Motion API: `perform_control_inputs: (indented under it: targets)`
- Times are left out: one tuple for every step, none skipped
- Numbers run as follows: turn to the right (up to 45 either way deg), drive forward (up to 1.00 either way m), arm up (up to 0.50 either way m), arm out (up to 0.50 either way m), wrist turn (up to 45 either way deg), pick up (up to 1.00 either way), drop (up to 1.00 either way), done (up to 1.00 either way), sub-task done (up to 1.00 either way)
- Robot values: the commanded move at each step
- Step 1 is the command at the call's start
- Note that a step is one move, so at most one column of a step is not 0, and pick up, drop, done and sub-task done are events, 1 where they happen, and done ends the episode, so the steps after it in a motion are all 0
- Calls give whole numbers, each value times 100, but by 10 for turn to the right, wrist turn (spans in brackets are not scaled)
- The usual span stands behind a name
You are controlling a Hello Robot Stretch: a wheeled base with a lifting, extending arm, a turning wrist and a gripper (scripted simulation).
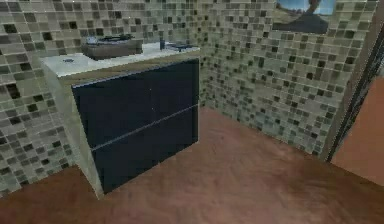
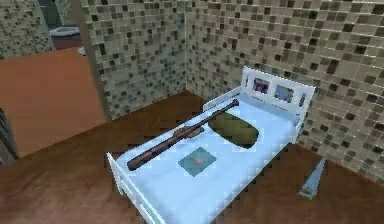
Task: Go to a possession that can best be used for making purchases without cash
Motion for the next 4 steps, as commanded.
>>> perform_control_inputs:
  targets:
    - [450,0,0,0,0,0,0,0,0]
    - [0,100,0,0,0,0,0,0,0]
    - [90,0,0,0,0,0,0,0,0]
    - [0,35,0,0,0,0,0,0,0]
